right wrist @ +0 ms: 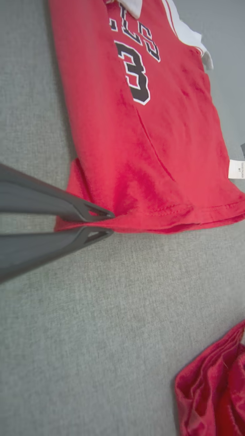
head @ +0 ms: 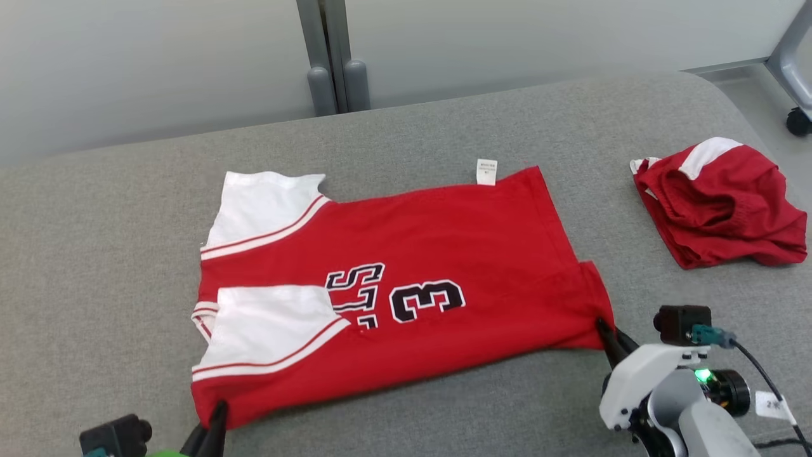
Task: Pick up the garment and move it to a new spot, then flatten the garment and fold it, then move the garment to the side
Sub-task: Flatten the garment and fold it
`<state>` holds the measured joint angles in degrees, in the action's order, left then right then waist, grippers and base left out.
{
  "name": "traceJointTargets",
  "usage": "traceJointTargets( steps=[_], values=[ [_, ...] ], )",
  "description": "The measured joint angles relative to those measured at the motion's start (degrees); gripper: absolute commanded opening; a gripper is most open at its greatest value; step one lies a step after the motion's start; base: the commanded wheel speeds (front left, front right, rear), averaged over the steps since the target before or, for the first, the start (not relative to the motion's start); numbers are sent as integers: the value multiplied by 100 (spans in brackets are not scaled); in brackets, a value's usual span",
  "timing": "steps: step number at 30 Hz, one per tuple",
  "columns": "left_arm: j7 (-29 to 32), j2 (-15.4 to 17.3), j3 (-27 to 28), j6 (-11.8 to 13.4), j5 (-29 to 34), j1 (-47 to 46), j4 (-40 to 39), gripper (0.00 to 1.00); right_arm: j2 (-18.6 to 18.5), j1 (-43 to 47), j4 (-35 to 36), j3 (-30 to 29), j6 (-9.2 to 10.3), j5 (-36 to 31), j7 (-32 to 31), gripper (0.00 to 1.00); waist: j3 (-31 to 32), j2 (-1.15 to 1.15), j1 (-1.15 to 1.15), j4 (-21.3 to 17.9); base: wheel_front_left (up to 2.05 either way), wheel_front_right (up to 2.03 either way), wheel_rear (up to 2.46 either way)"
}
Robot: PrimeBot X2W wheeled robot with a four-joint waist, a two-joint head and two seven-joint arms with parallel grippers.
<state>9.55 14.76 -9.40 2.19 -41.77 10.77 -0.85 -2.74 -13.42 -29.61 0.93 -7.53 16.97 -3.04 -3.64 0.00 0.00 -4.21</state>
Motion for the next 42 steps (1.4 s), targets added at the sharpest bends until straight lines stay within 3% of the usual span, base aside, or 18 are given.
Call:
traceJointTargets(
  steps=[6,8,9,10,11,15,22,26,29,34,42],
  values=[
    [48,-67,-30,104,-66,387,-75,0,-1,845,784,-73,1,109,-361,0,65,0,0,-36,0,0,0],
    [48,-88,-58,118,-66,388,-7,1,-1,962,954,-86,0,124,-435,38,75,0,0,-49,0,0,0],
    [47,-90,-70,118,-65,387,27,37,-1,994,1011,-88,0,123,-458,100,76,0,0,-55,0,0,0],
    [48,-90,-83,119,-60,381,71,53,-2,1032,1084,-81,1,90,-497,100,74,0,0,-62,0,0,0],
    [48,-82,-100,134,-41,374,107,100,0,1068,1154,-83,1,21,-515,100,71,0,0,-68,0,0,0],
    [46,25,-116,112,14,360,115,100,-5,1189,1404,-194,1,-175,-595,100,60,0,0,-78,0,0,0],
    [43,622,100,63,348,-36,-131,100,-5,1234,1948,-383,1,-361,-554,100,-15,0,0,-134,0,0,0],
    [174,972,115,-114,566,-894,-266,100,-5,1008,2206,-345,1,-520,-554,100,-108,0,0,-180,0,0,0],
    [282,1293,1,-459,753,-1862,-256,100,-5,674,2341,-229,1,-762,-603,100,-228,0,0,-226,0,0,0],
    [603,1617,-336,-823,929,-3379,165,100,-8,41,2419,137,1,-1047,-630,100,-495,0,0,-333,0,0,0],
    [1218,1912,-1067,-949,715,-5021,1471,100,-9,-762,2308,748,1,-1122,-602,100,-1058,0,0,-588,0,0,0]
  ],
)
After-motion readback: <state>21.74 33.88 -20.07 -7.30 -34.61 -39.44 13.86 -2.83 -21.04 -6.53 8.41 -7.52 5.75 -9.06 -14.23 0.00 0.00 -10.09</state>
